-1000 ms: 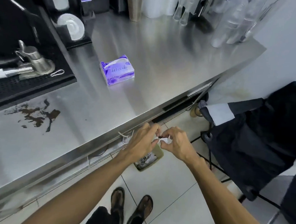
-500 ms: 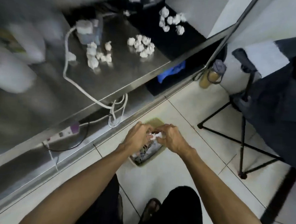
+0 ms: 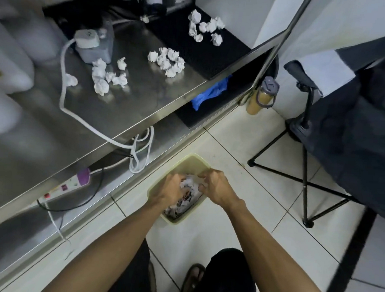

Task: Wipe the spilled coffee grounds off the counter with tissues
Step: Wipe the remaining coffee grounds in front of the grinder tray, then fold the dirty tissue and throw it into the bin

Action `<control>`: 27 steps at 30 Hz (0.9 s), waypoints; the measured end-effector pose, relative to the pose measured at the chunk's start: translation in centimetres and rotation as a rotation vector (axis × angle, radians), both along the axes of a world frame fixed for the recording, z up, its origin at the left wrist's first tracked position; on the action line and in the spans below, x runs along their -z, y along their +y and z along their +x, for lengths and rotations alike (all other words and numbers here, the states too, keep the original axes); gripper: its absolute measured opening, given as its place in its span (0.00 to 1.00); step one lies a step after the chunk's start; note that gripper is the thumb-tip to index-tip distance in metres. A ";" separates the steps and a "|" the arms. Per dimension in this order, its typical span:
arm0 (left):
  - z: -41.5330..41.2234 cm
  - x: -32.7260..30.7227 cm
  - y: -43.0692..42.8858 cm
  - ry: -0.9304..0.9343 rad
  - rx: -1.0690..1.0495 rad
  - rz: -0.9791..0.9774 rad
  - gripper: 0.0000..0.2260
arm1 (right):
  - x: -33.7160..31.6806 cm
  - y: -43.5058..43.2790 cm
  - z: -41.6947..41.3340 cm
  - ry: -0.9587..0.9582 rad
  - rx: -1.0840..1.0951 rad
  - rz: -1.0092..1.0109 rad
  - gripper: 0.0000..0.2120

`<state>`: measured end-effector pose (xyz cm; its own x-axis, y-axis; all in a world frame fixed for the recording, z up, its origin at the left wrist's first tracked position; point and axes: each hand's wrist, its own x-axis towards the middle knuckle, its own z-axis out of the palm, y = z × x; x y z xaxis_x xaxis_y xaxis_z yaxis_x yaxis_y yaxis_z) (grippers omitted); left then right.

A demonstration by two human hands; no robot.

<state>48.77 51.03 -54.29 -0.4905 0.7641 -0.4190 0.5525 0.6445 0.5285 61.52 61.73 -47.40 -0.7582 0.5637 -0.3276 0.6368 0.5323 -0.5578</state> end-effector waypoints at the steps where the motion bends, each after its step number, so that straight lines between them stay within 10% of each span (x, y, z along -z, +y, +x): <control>1: 0.2 -1.2 -0.2 0.009 0.009 0.012 0.15 | -0.7 0.0 0.2 -0.001 0.003 0.004 0.15; 13: 2.2 -29.2 -2.8 0.135 0.019 0.185 0.11 | -23.8 -1.5 0.8 0.031 -0.039 0.010 0.12; 27: -5.3 -53.1 -5.2 0.180 -0.396 0.629 0.09 | -47.1 -1.0 -9.3 0.506 -0.186 0.173 0.05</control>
<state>43.46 45.79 -1.18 -0.7970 0.5852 0.1492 0.4552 0.4198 0.7852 52.19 60.68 -0.30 -0.8883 0.4192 0.1878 0.1997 0.7207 -0.6639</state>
